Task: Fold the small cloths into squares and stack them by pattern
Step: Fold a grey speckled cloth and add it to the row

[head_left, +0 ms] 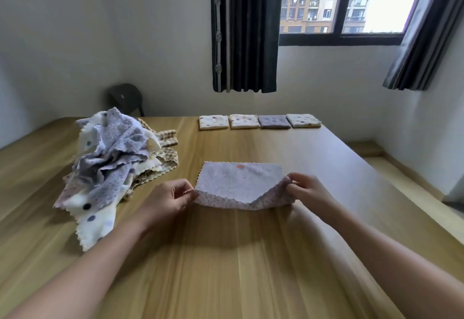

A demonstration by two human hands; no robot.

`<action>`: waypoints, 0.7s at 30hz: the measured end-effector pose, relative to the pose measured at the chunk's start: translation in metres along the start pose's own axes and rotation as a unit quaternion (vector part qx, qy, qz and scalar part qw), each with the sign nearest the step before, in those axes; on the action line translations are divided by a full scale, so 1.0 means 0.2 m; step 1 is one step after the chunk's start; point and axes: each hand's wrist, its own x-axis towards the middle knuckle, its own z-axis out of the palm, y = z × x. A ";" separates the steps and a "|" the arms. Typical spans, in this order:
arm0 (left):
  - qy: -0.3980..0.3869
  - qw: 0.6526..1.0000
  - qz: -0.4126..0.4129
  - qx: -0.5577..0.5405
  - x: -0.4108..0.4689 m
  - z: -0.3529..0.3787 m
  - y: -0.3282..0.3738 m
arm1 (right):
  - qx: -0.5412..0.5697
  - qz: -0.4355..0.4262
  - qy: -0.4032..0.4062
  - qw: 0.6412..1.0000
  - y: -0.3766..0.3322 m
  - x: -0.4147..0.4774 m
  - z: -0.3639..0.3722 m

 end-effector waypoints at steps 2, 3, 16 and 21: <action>0.030 0.998 -0.028 -0.054 0.05 0.02 0.01 | 0.014 0.005 0.019 1.000 -0.02 0.03 -0.01; 0.048 0.995 -0.046 -0.074 0.09 0.03 0.02 | 0.025 0.011 0.034 0.999 -0.03 0.05 -0.01; 0.123 0.946 -0.216 0.208 0.71 0.20 -0.09 | -0.228 0.098 0.178 0.952 0.05 0.46 0.10; 0.137 0.922 -0.159 0.324 0.75 0.27 -0.10 | -0.334 0.055 0.187 0.922 0.08 0.51 0.12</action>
